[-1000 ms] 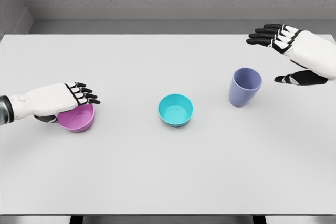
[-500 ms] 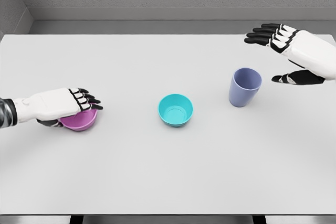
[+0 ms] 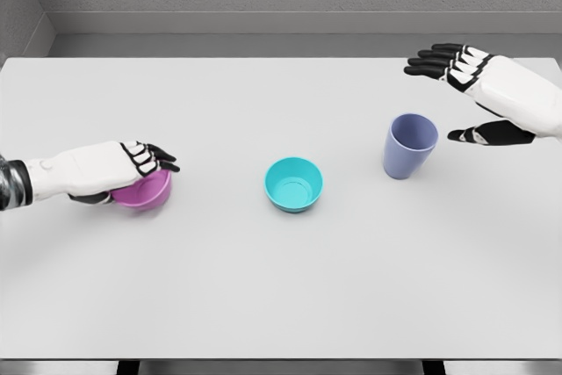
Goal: Stacking bowl and cup with both arms
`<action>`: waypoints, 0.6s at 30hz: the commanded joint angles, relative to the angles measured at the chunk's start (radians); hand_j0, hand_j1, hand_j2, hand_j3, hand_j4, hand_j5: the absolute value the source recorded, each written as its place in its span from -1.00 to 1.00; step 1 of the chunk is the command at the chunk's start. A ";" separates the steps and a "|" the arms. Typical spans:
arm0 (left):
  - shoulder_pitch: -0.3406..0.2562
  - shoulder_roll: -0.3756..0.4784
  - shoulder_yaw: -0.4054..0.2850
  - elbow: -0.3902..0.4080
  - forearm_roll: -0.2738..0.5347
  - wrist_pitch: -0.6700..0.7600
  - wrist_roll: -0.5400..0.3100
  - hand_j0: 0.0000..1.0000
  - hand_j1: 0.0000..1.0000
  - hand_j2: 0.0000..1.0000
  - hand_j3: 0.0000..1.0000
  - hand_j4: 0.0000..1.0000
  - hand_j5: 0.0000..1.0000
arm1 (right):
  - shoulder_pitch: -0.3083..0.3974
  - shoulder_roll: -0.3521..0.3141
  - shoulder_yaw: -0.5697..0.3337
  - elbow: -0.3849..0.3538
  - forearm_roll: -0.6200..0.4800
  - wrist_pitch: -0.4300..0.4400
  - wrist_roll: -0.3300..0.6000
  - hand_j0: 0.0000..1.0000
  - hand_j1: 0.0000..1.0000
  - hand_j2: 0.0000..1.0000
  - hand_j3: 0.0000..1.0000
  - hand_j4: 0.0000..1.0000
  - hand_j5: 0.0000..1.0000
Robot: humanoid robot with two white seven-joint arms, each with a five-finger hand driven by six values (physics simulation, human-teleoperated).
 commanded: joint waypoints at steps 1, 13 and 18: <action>0.000 -0.028 0.000 0.000 0.031 0.002 0.001 0.03 0.03 0.03 0.03 0.03 0.03 | 0.000 0.001 0.000 0.001 -0.007 0.001 -0.001 1.00 1.00 1.00 1.00 1.00 1.00; -0.066 -0.206 -0.001 -0.048 0.131 0.002 0.001 0.03 0.03 0.03 0.03 0.03 0.03 | -0.003 -0.004 -0.001 0.025 -0.007 0.001 -0.001 1.00 1.00 1.00 1.00 1.00 1.00; -0.112 -0.258 -0.007 -0.063 0.123 0.002 0.000 0.04 0.04 0.04 0.04 0.04 0.04 | -0.002 -0.004 -0.001 0.030 -0.007 0.001 -0.001 1.00 1.00 1.00 1.00 1.00 1.00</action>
